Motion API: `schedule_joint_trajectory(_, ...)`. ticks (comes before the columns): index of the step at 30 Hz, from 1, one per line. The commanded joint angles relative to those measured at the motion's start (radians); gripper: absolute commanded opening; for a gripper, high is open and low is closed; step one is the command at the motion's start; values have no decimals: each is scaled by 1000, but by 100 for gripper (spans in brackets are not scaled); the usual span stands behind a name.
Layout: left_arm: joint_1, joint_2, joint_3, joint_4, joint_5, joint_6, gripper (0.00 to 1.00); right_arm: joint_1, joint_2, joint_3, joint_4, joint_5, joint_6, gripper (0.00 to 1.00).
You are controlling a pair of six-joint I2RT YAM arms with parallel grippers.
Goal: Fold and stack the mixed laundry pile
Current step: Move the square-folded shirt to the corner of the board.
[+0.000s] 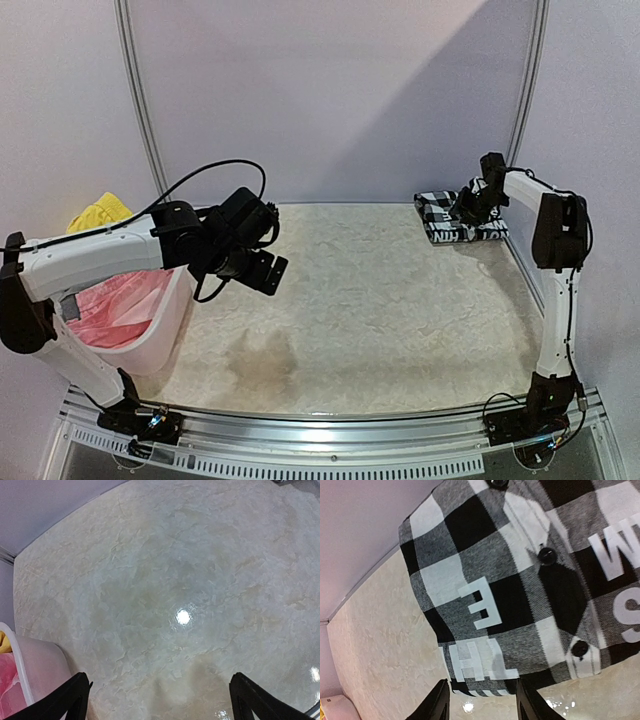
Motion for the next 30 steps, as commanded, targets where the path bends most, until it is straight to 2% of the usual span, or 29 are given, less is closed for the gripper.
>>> schedule_joint_trajectory(1,0,-20,-9,5,-28,22,100,51,57,-13,20,8,32,45)
schedule_joint_trajectory(20,21,-7,43,-55,-91,79,100,107,187,72,69,-40,122,43)
schedule_joint_trajectory(30,56,9,132,-184,-128,26,100,127,65,133,52,-100,81,46)
